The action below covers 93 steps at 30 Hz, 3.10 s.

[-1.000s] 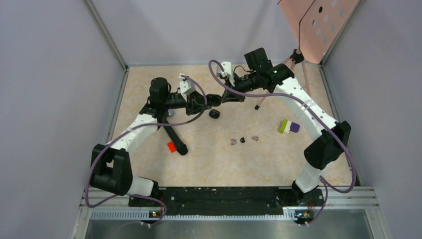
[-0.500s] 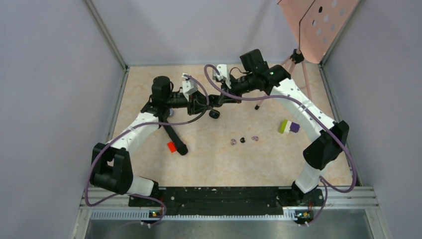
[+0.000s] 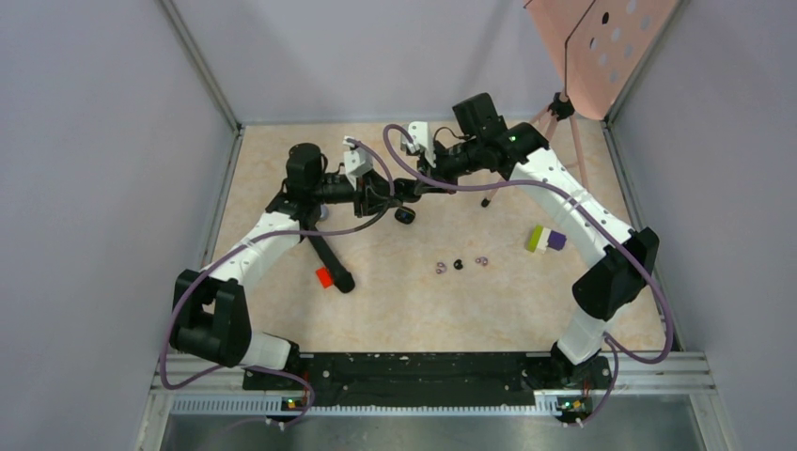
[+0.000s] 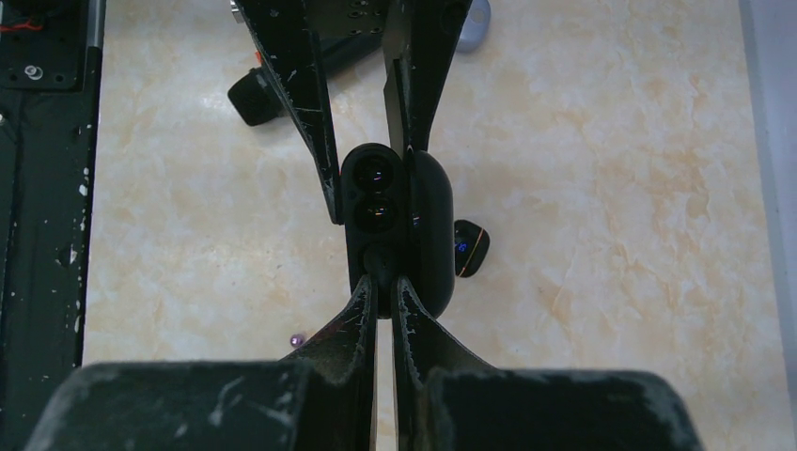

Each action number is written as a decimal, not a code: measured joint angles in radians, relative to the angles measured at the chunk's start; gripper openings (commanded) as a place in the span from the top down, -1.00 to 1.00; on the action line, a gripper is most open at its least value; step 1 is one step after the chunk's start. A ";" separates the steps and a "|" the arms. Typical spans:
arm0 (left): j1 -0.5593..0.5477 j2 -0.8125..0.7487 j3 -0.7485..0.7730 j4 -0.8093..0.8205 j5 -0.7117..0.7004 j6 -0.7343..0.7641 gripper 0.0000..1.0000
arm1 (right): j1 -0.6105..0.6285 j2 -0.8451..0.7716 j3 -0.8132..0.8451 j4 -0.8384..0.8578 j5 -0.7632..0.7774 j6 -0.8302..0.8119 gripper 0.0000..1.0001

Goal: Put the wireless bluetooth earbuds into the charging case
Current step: Place the earbud in the charging case, then pick up the earbud from the center of the board.

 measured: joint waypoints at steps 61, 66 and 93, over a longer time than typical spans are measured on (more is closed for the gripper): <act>0.108 -0.172 -0.264 0.270 -0.386 -0.521 1.00 | -0.044 0.057 -0.468 0.017 0.180 -0.378 0.75; 0.129 -0.202 -0.264 0.225 -0.420 -0.521 1.00 | 0.043 0.124 -0.437 0.035 0.291 -0.136 0.87; 0.207 -0.210 -0.250 0.137 -0.467 -0.513 1.00 | 0.140 0.151 -0.408 -0.034 0.702 0.814 0.51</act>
